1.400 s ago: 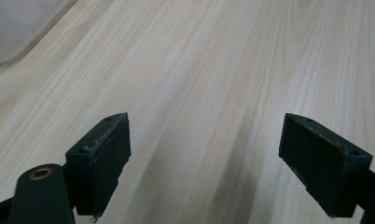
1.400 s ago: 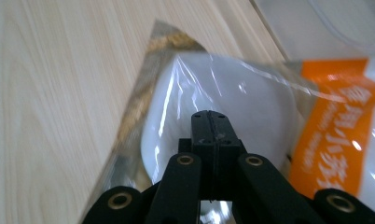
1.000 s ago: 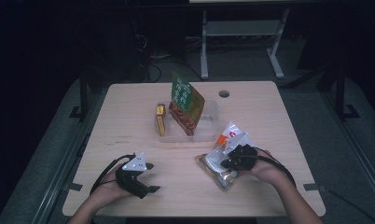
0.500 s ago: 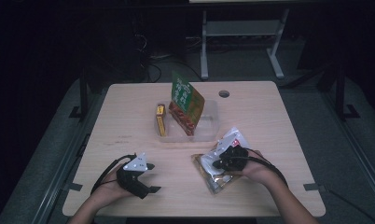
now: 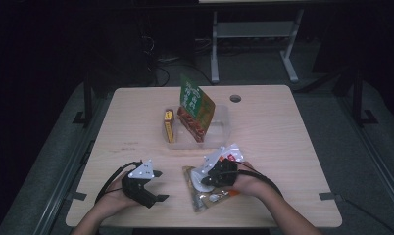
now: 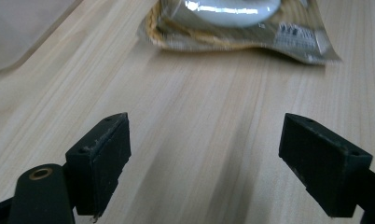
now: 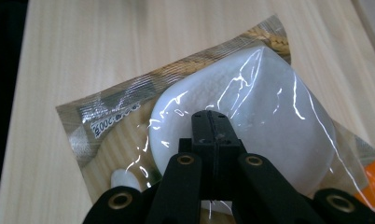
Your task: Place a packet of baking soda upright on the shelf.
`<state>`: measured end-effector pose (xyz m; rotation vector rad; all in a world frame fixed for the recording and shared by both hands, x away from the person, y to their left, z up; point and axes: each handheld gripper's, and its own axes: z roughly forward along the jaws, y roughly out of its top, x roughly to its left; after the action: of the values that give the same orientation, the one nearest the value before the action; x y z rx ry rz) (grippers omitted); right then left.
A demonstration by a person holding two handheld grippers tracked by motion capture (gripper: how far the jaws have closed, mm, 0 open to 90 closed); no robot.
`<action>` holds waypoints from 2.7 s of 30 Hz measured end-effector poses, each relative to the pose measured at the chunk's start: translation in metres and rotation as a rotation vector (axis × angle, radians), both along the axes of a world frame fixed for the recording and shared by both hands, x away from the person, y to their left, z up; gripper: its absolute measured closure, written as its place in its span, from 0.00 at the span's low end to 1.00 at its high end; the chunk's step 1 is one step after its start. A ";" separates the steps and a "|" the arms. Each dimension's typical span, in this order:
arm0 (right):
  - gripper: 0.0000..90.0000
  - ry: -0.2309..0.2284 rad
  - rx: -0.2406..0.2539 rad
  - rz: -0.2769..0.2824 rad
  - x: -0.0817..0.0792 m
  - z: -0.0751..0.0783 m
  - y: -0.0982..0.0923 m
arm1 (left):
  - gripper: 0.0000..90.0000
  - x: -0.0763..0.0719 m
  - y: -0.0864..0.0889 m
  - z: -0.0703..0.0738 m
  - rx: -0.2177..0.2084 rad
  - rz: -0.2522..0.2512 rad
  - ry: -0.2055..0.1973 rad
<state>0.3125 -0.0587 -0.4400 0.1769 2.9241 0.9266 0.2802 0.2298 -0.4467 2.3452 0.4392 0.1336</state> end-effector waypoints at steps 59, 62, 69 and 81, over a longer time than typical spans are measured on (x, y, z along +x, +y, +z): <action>0.48 0.059 0.189 -0.442 -0.006 0.009 -0.118 | 0.81 0.063 -0.095 -0.012 -0.087 -0.193 0.211; 0.48 0.065 0.196 -0.440 -0.005 0.009 -0.118 | 0.89 0.060 -0.096 -0.010 -0.087 -0.189 0.196; 0.51 0.102 0.244 -0.434 -0.005 0.012 -0.120 | 0.97 0.053 -0.097 -0.002 -0.079 -0.200 0.141; 0.47 0.170 0.408 -0.387 -0.005 0.030 -0.124 | 0.98 0.034 -0.082 0.023 -0.128 -0.213 0.006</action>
<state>0.3074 -0.1830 -0.4096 0.8443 2.6455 1.4715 0.3141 0.1479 -0.4237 2.2500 0.1920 -0.0027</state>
